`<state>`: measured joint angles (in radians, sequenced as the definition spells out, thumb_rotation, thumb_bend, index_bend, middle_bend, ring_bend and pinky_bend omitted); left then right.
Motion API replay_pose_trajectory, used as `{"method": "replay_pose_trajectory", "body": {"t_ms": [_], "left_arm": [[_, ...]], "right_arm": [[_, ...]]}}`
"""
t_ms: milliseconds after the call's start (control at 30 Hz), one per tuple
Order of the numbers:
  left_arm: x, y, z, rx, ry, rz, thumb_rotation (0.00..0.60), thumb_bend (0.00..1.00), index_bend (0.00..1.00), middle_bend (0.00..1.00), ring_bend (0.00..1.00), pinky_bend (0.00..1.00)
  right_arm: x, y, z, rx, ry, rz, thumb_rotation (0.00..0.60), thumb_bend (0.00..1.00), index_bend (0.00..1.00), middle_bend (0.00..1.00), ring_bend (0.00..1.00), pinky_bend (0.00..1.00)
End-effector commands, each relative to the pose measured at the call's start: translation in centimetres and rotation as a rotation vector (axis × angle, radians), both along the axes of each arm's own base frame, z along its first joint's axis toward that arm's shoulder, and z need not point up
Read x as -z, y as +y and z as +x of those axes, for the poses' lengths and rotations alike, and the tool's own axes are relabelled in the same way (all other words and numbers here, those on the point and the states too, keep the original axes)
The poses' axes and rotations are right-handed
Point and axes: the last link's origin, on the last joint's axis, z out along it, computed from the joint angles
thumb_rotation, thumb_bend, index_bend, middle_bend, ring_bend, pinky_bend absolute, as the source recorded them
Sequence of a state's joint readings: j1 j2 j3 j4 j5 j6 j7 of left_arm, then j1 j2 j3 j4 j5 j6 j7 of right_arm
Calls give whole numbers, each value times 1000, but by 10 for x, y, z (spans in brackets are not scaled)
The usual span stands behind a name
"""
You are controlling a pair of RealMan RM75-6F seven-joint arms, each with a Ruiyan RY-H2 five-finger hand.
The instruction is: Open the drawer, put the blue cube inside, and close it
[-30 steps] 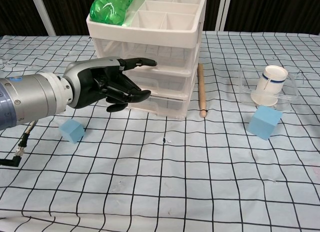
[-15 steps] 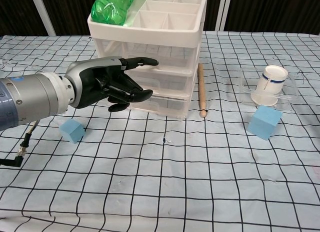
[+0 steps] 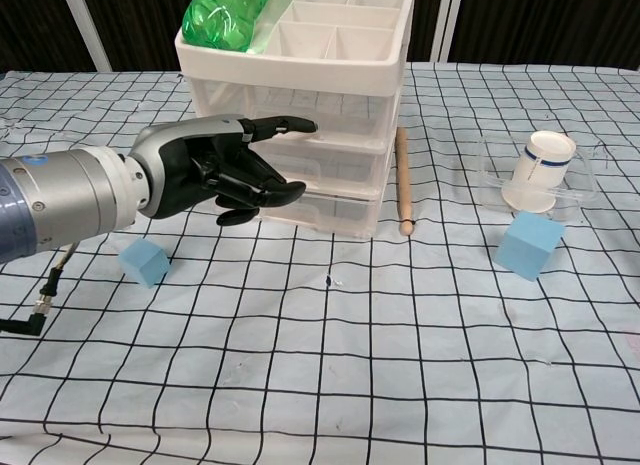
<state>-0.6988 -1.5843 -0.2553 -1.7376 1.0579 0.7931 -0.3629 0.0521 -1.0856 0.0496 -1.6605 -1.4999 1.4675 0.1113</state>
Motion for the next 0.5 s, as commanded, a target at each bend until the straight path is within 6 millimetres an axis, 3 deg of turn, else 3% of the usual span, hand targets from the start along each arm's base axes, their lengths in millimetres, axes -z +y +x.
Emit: {"method": "replay_pose_trajectory", "body": {"t_ms": [33, 500], "left_arm": [[0, 0, 0, -1, -1, 0, 600, 446, 111, 952, 929, 866], [-4, -7, -3, 7, -6, -9, 600, 446, 160, 953, 929, 866]], "right_arm": [[0, 0, 0, 1, -1, -1, 600, 247, 0, 0, 0, 176], [0, 0, 0, -2, 1, -2, 600, 247, 0, 0, 0, 176]]}}
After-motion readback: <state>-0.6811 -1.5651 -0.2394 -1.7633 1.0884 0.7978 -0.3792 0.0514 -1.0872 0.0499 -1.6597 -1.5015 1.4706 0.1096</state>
